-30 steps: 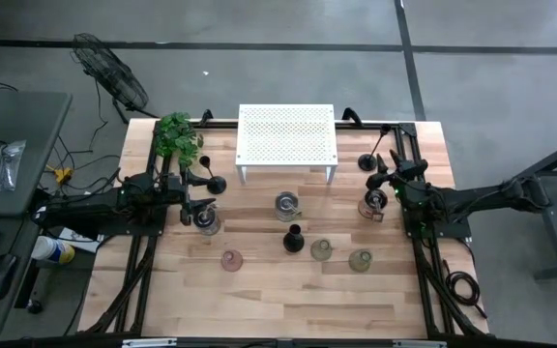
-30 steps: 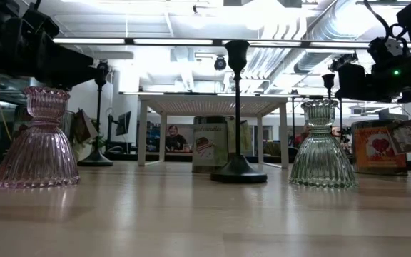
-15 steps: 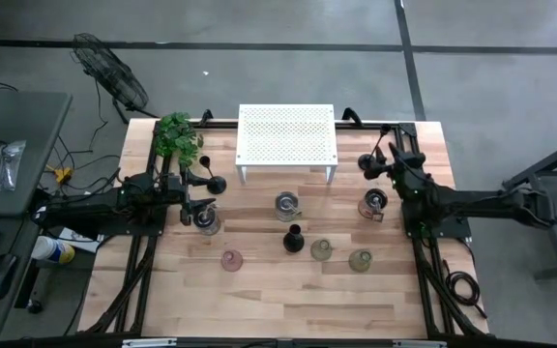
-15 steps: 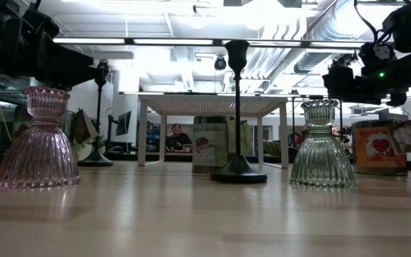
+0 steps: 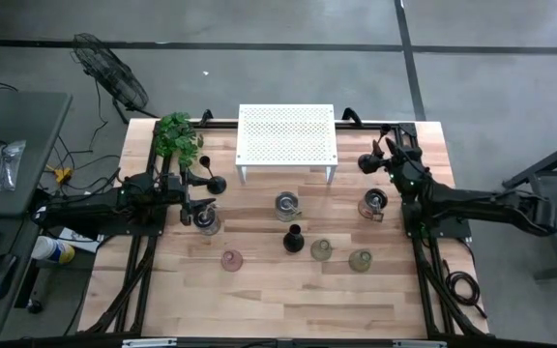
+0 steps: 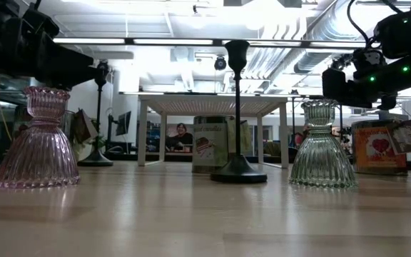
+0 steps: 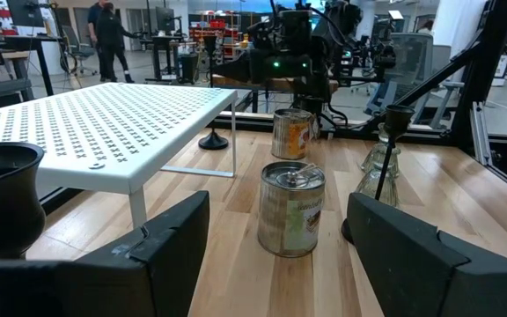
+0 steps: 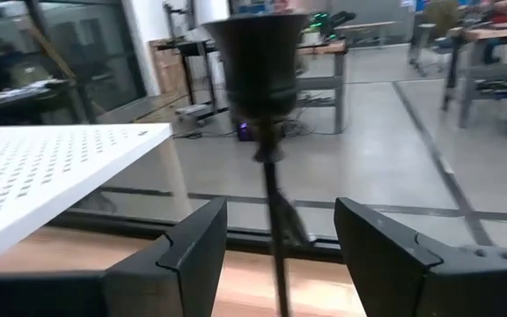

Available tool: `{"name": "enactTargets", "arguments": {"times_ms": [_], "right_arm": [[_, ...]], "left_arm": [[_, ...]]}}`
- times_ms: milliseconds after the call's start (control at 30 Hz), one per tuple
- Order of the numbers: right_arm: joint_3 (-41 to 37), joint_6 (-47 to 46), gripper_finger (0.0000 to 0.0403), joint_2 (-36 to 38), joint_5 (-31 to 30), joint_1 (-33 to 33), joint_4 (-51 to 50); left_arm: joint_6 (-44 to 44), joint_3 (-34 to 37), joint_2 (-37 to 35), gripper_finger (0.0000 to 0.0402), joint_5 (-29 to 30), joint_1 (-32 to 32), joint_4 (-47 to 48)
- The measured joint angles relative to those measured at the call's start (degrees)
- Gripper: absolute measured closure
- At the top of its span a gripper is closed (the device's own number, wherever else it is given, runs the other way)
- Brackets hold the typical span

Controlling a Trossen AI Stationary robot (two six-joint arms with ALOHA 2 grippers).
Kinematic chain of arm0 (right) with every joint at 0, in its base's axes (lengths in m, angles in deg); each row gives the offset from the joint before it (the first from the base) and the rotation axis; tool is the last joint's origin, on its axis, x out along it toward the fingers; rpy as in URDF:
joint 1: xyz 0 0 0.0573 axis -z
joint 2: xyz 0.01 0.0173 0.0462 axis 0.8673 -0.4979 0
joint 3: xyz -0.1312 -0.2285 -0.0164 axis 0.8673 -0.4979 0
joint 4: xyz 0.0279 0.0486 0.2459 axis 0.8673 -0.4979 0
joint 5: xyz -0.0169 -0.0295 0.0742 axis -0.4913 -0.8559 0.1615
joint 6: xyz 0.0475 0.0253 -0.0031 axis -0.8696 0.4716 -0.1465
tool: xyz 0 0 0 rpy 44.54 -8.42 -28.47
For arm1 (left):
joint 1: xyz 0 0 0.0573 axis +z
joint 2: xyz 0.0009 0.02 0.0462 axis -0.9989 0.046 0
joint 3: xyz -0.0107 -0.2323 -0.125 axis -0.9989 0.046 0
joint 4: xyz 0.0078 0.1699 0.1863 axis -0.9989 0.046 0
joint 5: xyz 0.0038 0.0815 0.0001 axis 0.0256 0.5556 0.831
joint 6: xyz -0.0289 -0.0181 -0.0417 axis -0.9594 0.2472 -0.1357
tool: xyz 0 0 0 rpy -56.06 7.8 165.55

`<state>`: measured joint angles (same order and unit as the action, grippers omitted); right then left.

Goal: Pick & Place candle stick holders
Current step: Put the top right black candle holder on the shelf

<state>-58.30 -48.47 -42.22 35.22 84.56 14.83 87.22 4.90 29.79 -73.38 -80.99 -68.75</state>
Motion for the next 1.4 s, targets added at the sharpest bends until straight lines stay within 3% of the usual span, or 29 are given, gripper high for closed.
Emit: {"name": "enactTargets", "arguments": {"times_ms": [267,467,1067,1400], "right_arm": [[0.0,-1.4,0.0218,-3.6,2.8,3.2,2.9],[0.0,-1.4,0.0263,-4.7,6.0,4.3,5.1],[0.0,-0.6,0.0387,-4.7,5.2,4.3,5.6],[0.0,-1.3,0.0394,-4.7,4.0,4.3,6.0]], "left_arm": [[0.0,0.0,0.0,0.0137,0.0,0.0,0.0],[0.0,0.0,0.0,0.0137,0.0,0.0,0.0],[0.0,0.0,0.0,0.0137,0.0,0.0,0.0],[0.0,0.0,0.0,0.0137,0.0,0.0,0.0]]}}
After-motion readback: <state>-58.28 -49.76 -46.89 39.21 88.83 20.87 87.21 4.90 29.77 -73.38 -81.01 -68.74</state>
